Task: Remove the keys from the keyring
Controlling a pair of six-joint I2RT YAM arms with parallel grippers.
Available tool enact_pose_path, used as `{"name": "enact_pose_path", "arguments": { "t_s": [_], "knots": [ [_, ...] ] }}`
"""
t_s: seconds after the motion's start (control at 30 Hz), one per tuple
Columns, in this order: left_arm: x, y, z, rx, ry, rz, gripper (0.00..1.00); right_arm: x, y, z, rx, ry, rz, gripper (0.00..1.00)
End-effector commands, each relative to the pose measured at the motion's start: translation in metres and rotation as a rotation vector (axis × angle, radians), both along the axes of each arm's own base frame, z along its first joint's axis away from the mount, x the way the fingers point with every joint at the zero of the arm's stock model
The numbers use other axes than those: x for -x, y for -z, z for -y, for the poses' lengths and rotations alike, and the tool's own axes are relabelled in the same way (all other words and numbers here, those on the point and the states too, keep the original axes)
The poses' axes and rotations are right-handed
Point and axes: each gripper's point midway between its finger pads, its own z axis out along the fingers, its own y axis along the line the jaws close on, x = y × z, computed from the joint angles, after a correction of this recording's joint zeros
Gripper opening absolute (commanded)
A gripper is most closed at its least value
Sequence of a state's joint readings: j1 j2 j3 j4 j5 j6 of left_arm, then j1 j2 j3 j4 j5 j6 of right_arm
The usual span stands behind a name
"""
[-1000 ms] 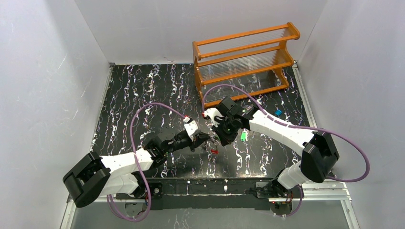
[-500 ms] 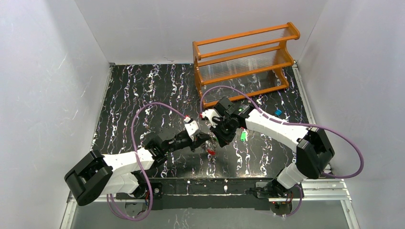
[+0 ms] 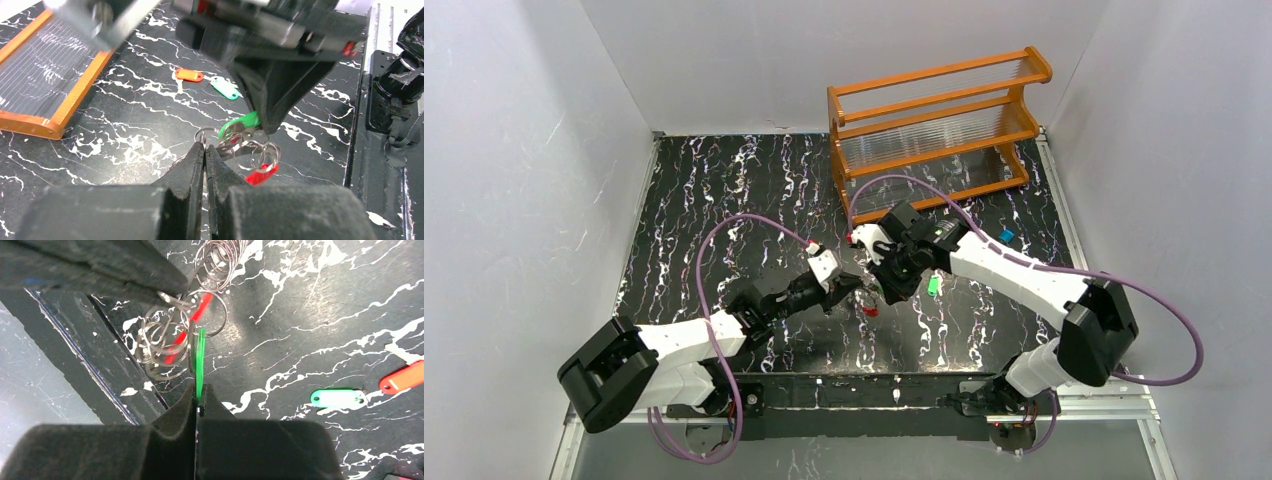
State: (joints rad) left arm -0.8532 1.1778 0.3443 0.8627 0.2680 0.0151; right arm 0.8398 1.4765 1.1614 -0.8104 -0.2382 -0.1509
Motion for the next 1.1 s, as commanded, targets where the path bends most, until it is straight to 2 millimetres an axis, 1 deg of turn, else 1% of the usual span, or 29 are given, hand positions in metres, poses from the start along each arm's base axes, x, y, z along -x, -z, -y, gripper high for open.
{"name": "enact_pose_path", "arguments": {
  "t_s": [0.0, 0.27, 0.53, 0.63, 0.83, 0.97, 1.07],
  "knots": [
    [-0.007, -0.015, -0.005, 0.035, -0.046, 0.053, 0.0, -0.002, -0.018, 0.001, -0.05, 0.023, 0.052, 0.01],
    [-0.01, -0.005, -0.008, -0.007, -0.066, 0.041, 0.0, -0.005, -0.033, -0.001, -0.094, 0.024, 0.096, 0.01],
    [-0.01, 0.004, -0.009, -0.046, -0.063, 0.025, 0.0, -0.015, -0.057, -0.01, -0.168, 0.015, 0.173, 0.01],
    [-0.01, 0.005, -0.009, -0.056, -0.061, 0.018, 0.0, -0.014, -0.063, -0.013, -0.195, -0.005, 0.185, 0.01],
    [-0.012, 0.002, -0.007, -0.051, -0.072, -0.009, 0.0, -0.009, -0.059, -0.018, -0.202, -0.054, 0.156, 0.01],
    [-0.018, 0.007, -0.008, -0.064, -0.111, -0.046, 0.0, -0.007, -0.056, -0.024, -0.196, -0.096, 0.158, 0.01],
    [-0.018, 0.012, -0.007, -0.064, -0.124, -0.095, 0.0, -0.008, -0.059, -0.03, -0.196, -0.124, 0.172, 0.01]
  ]
}}
